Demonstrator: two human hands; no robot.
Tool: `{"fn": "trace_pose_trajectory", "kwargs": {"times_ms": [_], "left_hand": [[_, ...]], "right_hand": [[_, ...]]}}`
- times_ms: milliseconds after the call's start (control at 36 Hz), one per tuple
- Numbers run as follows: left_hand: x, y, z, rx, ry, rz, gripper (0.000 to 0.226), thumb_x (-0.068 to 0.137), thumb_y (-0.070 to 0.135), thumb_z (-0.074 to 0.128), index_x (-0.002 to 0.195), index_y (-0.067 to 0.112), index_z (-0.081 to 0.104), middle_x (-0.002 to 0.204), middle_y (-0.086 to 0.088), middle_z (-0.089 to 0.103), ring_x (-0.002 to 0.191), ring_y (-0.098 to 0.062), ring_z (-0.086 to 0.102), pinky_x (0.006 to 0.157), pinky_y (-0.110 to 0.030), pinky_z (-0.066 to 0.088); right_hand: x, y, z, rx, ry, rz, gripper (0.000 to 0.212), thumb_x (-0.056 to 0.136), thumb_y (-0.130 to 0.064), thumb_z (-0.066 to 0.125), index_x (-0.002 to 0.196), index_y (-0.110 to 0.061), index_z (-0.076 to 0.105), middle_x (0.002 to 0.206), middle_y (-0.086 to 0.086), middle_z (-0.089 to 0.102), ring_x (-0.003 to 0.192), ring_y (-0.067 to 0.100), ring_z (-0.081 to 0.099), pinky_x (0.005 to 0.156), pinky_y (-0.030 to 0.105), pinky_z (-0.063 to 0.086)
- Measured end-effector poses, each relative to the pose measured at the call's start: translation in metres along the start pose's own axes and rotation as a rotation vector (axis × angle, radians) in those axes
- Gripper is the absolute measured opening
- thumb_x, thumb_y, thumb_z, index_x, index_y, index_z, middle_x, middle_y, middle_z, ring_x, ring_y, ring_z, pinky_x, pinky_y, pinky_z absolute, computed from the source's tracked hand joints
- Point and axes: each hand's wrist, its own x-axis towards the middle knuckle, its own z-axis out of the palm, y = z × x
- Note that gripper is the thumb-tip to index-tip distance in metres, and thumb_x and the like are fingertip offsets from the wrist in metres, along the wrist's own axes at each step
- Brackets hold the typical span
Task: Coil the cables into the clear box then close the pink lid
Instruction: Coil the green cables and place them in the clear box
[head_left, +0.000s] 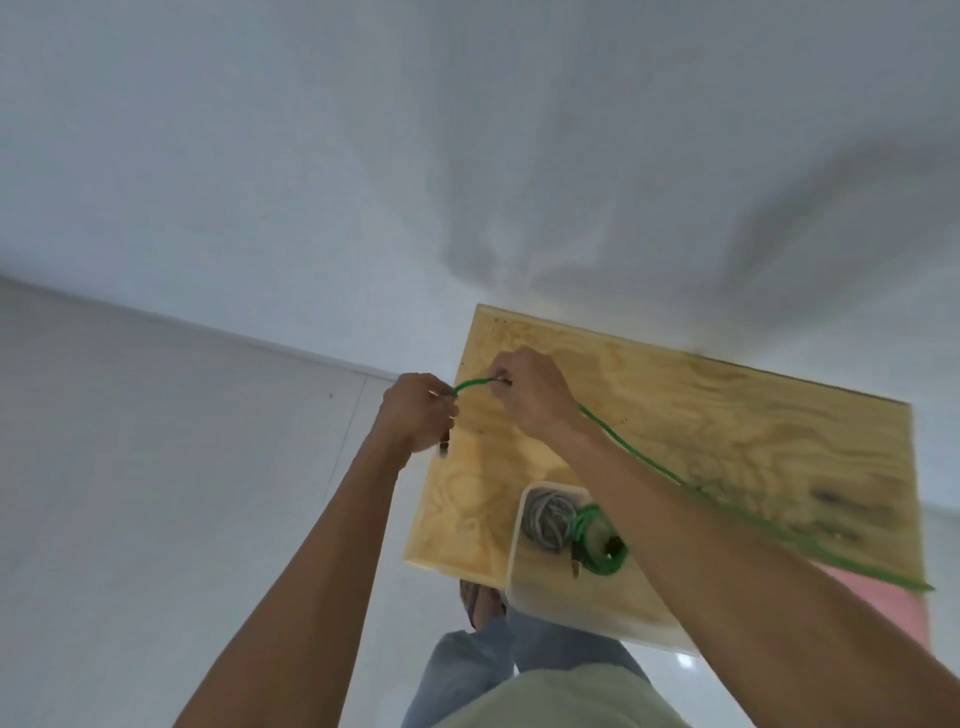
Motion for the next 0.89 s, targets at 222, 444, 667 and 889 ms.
{"fn": "trace_pose_trajectory", "kwargs": {"times_ms": [222, 444, 667, 889], "left_hand": [[-0.067, 0.097, 0.002, -0.470, -0.056, 0.285, 0.012, 0.099, -0.003, 0.053, 0.094, -0.003, 0.064, 0.083, -0.017, 0.069, 0.071, -0.025, 0.069, 0.058, -0.027, 0.058], [-0.124, 0.169, 0.013, -0.707, -0.029, 0.400, 0.013, 0.099, -0.001, 0.055, 0.104, -0.008, 0.065, 0.086, -0.016, 0.069, 0.076, -0.025, 0.070, 0.075, -0.037, 0.062], [-0.165, 0.229, -0.002, -0.896, -0.034, 0.485, 0.011, 0.098, 0.000, 0.056, 0.098, -0.005, 0.065, 0.082, -0.013, 0.068, 0.070, -0.022, 0.070, 0.072, -0.035, 0.062], [-0.199, 0.276, -0.021, -1.007, -0.369, 0.587, 0.018, 0.099, 0.004, 0.051, 0.102, -0.004, 0.067, 0.074, -0.008, 0.065, 0.076, -0.021, 0.064, 0.076, -0.032, 0.059]], "right_hand": [[-0.058, -0.025, -0.102, 0.338, 0.429, -0.022, 0.024, 0.091, -0.023, 0.070, 0.116, -0.022, 0.069, 0.115, -0.004, 0.064, 0.076, 0.000, 0.061, 0.069, 0.000, 0.042], [-0.136, -0.032, -0.157, 0.590, 0.405, -0.043, 0.017, 0.091, -0.033, 0.070, 0.102, -0.021, 0.076, 0.090, -0.007, 0.076, 0.080, 0.011, 0.075, 0.073, 0.026, 0.058], [-0.148, -0.054, -0.208, 0.716, 0.564, -0.227, 0.006, 0.093, -0.021, 0.070, 0.093, -0.023, 0.076, 0.079, -0.001, 0.074, 0.070, 0.011, 0.071, 0.067, 0.030, 0.060], [-0.157, -0.067, -0.273, 0.624, 0.460, -0.390, 0.010, 0.096, -0.021, 0.065, 0.092, -0.017, 0.073, 0.083, -0.002, 0.073, 0.076, 0.008, 0.071, 0.070, 0.032, 0.058]]}}
